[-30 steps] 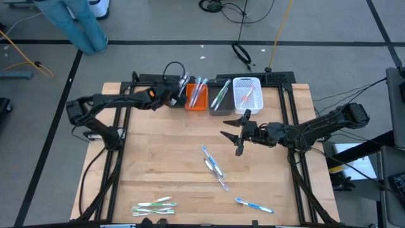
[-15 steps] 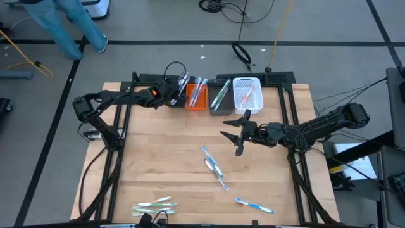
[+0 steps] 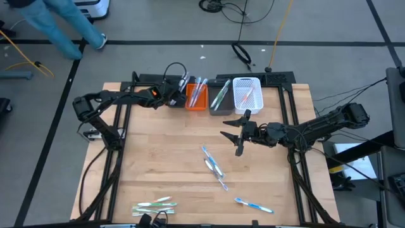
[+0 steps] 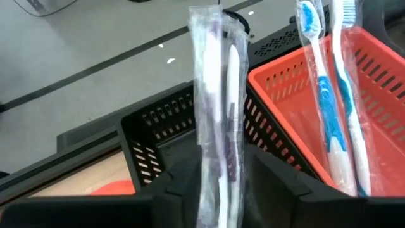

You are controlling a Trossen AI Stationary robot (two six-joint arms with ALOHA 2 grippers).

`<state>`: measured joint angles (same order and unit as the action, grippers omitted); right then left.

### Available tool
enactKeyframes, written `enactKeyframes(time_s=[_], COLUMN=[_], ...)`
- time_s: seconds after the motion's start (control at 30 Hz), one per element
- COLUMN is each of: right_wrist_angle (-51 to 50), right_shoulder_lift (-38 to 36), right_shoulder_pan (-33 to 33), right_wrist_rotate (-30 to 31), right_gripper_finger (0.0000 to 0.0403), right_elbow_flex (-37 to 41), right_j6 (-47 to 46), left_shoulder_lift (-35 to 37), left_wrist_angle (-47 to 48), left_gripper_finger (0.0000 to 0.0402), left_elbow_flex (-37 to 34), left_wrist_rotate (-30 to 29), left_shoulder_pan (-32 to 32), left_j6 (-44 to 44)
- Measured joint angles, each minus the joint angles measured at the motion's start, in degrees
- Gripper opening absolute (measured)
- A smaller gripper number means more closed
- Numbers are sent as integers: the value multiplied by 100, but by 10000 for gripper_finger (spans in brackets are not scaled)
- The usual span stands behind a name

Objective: Pick & Place Toothbrushes
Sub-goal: Put the purple toothbrush into the black bin, then put the green toothbrush into the gray bin

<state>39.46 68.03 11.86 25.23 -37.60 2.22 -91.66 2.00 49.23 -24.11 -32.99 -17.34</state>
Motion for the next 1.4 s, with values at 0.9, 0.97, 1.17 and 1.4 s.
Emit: enactKeyframes(time_s=[0.9,0.97,1.17,1.4], right_wrist_angle=[-630,-642,-711,-768], right_shoulder_lift=[2,2,2,2], right_shoulder_pan=[24,24,24,26], right_wrist_rotate=[-4,-4,-4,-4], right_gripper_finger=[183,184,182,180], right_elbow_flex=[0,0,0,0], right_j6=[-610,-610,-608,-608], left_shoulder_lift=[960,1036,1117,1115], left_wrist_angle=[1577,1963,2944,3715], left_gripper_finger=[207,207,207,207], left_elbow_flex=[4,4,4,4], left_wrist_rotate=[2546,2536,2577,2583], left_shoulder_pan=[1427,1726,2822,4396], left_j6=[986,973,643,-906])
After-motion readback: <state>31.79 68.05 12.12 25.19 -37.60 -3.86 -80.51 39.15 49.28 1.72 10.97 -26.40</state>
